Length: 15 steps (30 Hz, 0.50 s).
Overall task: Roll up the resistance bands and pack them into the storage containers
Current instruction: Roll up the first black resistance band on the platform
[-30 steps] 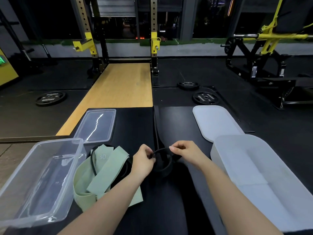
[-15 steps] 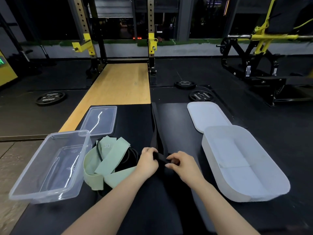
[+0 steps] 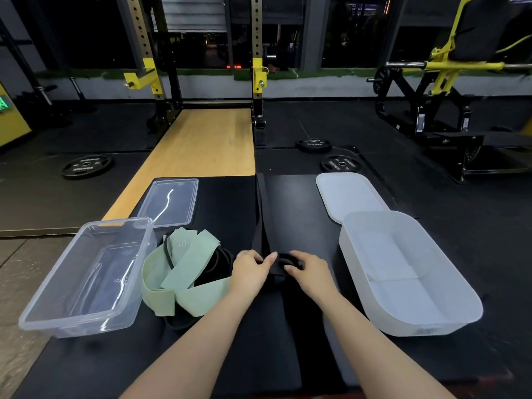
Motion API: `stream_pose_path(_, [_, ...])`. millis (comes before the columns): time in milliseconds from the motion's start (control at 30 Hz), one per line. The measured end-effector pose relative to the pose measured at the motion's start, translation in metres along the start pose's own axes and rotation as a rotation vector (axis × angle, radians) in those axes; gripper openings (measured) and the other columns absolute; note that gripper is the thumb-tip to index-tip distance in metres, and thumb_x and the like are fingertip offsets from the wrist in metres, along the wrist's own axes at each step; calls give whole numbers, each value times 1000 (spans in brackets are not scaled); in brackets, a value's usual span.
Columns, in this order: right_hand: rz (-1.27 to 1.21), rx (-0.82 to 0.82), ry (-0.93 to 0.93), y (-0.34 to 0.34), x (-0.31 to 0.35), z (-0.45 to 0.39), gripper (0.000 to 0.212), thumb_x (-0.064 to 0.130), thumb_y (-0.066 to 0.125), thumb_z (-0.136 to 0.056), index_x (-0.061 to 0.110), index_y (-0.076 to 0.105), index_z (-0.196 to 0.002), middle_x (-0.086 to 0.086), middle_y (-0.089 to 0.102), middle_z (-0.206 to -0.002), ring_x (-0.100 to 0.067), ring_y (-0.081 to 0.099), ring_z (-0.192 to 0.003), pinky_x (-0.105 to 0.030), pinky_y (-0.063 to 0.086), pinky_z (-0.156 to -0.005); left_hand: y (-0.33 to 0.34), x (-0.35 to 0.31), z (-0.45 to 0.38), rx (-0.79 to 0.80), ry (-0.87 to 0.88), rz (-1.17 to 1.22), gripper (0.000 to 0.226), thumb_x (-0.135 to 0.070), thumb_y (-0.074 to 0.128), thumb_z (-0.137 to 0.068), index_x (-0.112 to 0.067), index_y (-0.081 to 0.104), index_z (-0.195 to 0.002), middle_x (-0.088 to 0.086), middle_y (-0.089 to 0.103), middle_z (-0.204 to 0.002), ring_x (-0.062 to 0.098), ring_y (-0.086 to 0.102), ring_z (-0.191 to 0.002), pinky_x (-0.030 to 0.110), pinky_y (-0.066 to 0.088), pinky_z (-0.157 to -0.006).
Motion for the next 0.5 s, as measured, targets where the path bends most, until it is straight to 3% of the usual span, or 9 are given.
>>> stream_pose_path(133, [16, -65, 45, -3, 1, 6, 36, 10, 55, -88, 15, 62, -123, -2, 66, -120, -16, 60, -111, -20, 41, -90, 4, -5, -5, 6, -68, 6, 40, -43, 70, -80, -5, 68, -92, 6, 66, -96, 19, 62, -92, 22, 42, -72])
stream_pose_path(267, [80, -23, 32, -3, 3, 16, 36, 17, 54, -85, 18, 62, -121, -1, 64, -120, -17, 61, -107, -24, 44, -90, 7, -10, -3, 15, -74, -17, 11, -21, 71, -81, -11, 68, -82, 2, 61, -87, 18, 59, -85, 24, 45, -78])
stream_pose_path(367, [121, 58, 28, -3, 7, 22, 34, 20, 53, -85, 19, 64, -117, -2, 63, -117, -20, 60, -106, -25, 44, -87, 6, 0, -3, 21, -158, 210, 6, -16, 70, -81, -12, 66, -83, 3, 62, -89, 21, 60, -90, 29, 47, -85])
stream_pose_path(500, [150, 197, 133, -2, 5, 23, 16, 23, 51, -82, 15, 62, -92, -6, 68, -88, -20, 64, -68, -28, 53, -70, 13, 13, 1, 82, -281, 595, 19, -15, 62, -88, -15, 54, -71, 10, 61, -86, 24, 56, -84, 42, 49, -89])
Point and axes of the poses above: each hand's wrist, its own z-axis away from the middle knuckle, its own y-axis out of the palm, x = y × z, the point moved 8 cm from there along -z, towards the middle knuckle
